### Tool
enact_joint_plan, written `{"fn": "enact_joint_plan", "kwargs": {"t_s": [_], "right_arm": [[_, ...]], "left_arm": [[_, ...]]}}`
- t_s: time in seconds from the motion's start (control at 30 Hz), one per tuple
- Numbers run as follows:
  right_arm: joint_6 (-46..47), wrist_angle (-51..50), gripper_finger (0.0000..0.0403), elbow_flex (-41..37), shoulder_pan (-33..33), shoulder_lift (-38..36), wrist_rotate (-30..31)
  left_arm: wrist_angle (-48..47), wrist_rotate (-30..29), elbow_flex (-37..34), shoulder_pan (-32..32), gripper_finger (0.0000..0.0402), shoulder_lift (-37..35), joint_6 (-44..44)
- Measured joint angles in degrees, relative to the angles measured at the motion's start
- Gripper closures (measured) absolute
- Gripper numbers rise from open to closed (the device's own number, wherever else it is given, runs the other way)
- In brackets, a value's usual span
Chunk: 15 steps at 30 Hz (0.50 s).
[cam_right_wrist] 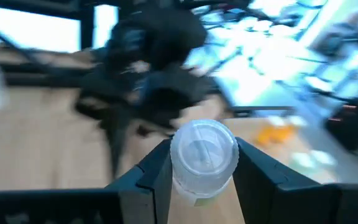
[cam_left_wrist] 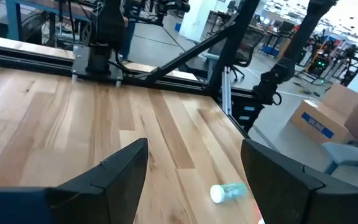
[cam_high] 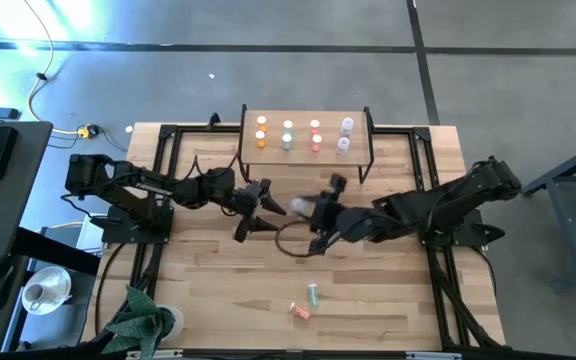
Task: Pick and place medicine bottles onto shelf by color
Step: Put the transparent pill bottle on the shelf aligned with the transparent pill bottles
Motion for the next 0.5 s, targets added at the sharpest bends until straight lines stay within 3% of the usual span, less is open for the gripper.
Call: {"fn": "enact_joint_plan", "kwargs": {"t_s": [0.17,0.23,0.37,0.5], "right_arm": [[0.3,-2.5,0.0283,0.0,-2.7,-3.5,12.9],[1.7,-4.4,0.0283,0.0,-4.8,-4.7,14.8],[7.8,-9.3,0.0283,0.0,-10.2,-6.7,13.1],[15.8,-16.1,0.0283,0.0,-16.1,-7.2,7.7]], "left_arm": [[-0.3,1.4,0.0,0.1,0.0156,0.0,0.0],[-0.3,1.5,0.0,-0.2,0.0155,0.0,0.1],[-0.2,1.5,0.0,-0.5,0.0156,0.0,0.1],[-0.2,1.6,0.0,-0.6,0.0156,0.0,0.1]]}}
